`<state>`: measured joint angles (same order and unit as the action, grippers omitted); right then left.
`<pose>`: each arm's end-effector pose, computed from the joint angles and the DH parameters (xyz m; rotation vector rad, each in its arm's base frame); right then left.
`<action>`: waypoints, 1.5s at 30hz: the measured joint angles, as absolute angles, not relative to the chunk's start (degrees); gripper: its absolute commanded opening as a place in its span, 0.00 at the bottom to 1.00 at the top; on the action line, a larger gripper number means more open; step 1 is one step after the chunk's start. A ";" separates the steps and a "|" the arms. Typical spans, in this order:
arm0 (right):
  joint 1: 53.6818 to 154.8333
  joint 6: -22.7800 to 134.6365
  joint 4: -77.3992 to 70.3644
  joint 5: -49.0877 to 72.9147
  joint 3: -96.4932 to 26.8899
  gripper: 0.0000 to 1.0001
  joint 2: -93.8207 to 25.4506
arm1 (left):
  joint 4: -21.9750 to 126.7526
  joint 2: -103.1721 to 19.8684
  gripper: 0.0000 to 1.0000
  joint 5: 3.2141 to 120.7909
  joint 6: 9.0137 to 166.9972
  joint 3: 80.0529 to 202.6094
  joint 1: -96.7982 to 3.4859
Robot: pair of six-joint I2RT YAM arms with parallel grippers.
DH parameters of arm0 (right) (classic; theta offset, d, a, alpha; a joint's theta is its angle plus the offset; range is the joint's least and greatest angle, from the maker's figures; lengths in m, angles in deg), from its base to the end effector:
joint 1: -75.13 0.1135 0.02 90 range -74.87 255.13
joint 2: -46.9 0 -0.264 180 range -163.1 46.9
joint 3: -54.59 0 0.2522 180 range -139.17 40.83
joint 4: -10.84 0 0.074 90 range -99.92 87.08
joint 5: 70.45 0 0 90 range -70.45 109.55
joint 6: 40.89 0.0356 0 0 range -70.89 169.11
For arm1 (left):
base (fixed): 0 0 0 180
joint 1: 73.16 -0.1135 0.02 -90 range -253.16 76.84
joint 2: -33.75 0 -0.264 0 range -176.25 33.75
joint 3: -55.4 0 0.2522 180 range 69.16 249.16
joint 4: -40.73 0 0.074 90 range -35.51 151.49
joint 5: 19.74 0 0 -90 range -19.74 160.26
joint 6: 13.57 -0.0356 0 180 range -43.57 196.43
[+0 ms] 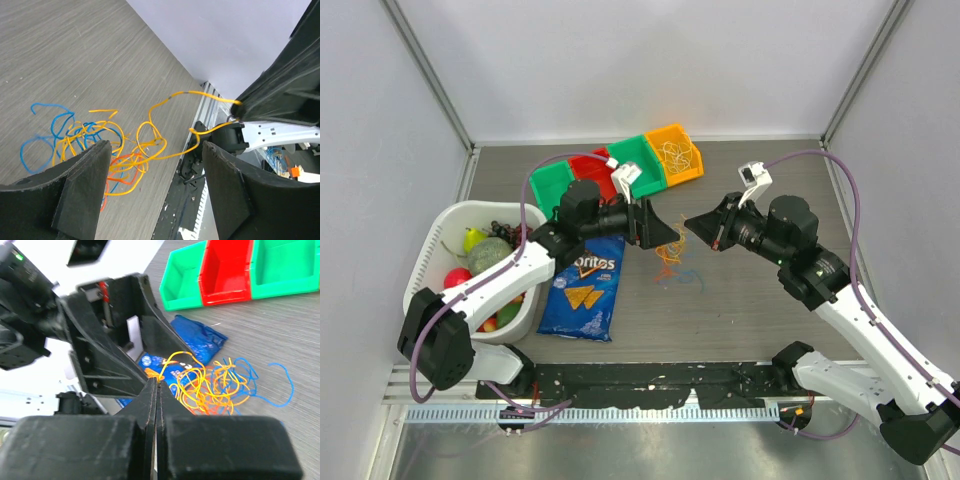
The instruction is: Untangle the cables
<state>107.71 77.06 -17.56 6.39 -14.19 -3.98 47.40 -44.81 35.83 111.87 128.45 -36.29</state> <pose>0.1644 0.1147 0.3760 -0.2512 1.8351 0.9565 0.2437 -0.2079 0.3262 0.5059 1.9205 -1.3995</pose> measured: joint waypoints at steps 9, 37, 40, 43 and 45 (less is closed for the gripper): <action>107.77 82.89 -13.27 -2.36 -15.24 0.01 -4.87 | 42.09 -45.60 0.72 39.41 111.98 123.42 -34.00; 107.80 79.79 -15.81 -1.46 -25.80 0.01 -1.64 | 45.19 -35.81 0.90 41.99 109.38 124.60 -35.66; 107.82 79.42 -17.05 -3.28 -21.01 0.01 -2.16 | 40.71 -33.51 0.91 40.61 109.53 123.82 -35.64; 107.82 79.88 -16.44 -5.40 -18.56 0.01 -2.23 | 35.88 -34.38 0.86 38.67 111.41 121.85 -35.57; 107.82 80.77 -14.87 -6.88 -17.93 0.01 -2.25 | 34.13 -35.91 0.83 37.66 112.46 120.80 -35.55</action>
